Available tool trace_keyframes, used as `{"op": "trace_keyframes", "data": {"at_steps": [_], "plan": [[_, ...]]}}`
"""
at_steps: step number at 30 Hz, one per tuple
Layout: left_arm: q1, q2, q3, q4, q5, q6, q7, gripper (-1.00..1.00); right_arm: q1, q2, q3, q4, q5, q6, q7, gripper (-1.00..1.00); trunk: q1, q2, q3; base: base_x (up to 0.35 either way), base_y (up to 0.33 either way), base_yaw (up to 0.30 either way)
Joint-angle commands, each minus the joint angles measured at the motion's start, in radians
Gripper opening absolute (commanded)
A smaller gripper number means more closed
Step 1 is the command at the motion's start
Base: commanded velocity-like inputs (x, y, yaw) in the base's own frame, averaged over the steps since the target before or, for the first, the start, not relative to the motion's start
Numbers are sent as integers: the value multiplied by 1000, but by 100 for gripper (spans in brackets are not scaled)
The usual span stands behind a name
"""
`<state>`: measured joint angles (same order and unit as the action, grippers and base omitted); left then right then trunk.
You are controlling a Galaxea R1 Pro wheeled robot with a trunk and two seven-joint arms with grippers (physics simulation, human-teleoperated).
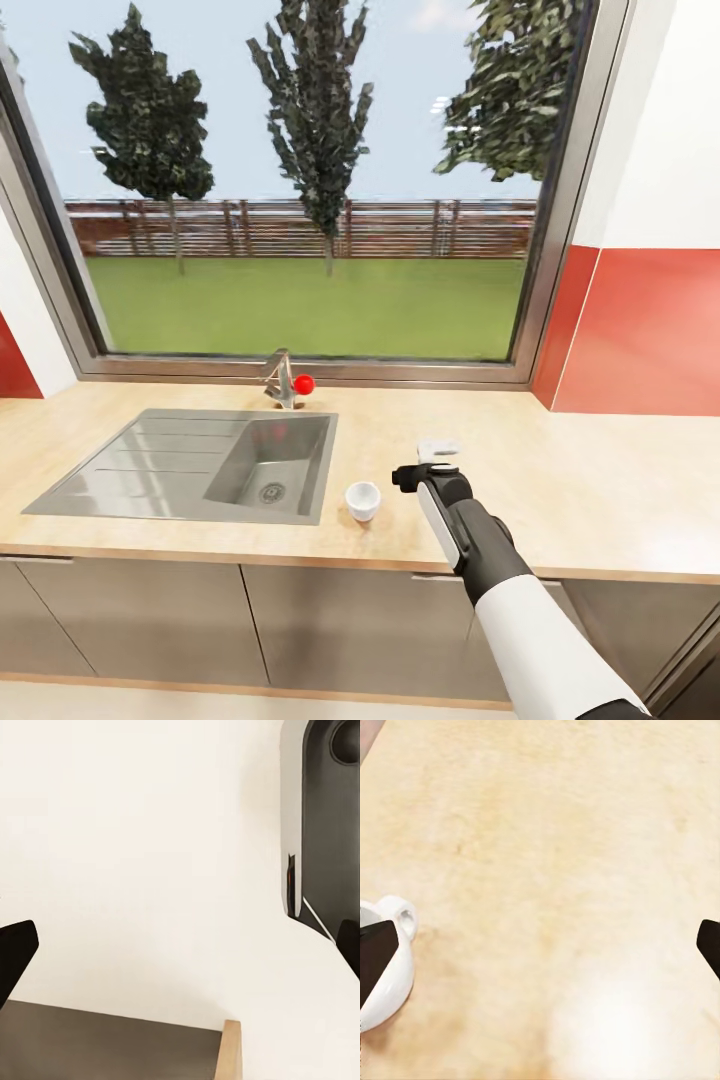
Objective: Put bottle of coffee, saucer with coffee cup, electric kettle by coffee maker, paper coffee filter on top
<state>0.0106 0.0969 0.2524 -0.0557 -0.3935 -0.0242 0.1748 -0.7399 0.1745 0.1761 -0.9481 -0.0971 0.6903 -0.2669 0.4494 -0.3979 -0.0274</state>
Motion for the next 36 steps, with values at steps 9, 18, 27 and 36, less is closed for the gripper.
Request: {"op": "trace_keyframes", "data": {"at_steps": [9, 18, 27, 36], "plan": [[0, 0, 8, 0, -10, -3, 2, 100, -1, 0, 2, 5, -10, 3, -9, 100, 1, -2, -2, 0, 96, 0], [0, 0, 5, 0, -10, -3, 2, 100, -1, 0, 2, 66, -13, 2, -8, 100, 1, -2, -2, 0, 8, 0], [0, -1, 3, 0, -10, -3, 2, 100, -1, 0, 1, 75, -13, 2, -8, 100, 1, -2, -2, 72, 94, 0], [0, -2, 2, 0, -10, -3, 3, 100, -1, 0, 0, 77, -13, 2, -8, 100, 1, -2, -2, 64, 83, 0]]}}
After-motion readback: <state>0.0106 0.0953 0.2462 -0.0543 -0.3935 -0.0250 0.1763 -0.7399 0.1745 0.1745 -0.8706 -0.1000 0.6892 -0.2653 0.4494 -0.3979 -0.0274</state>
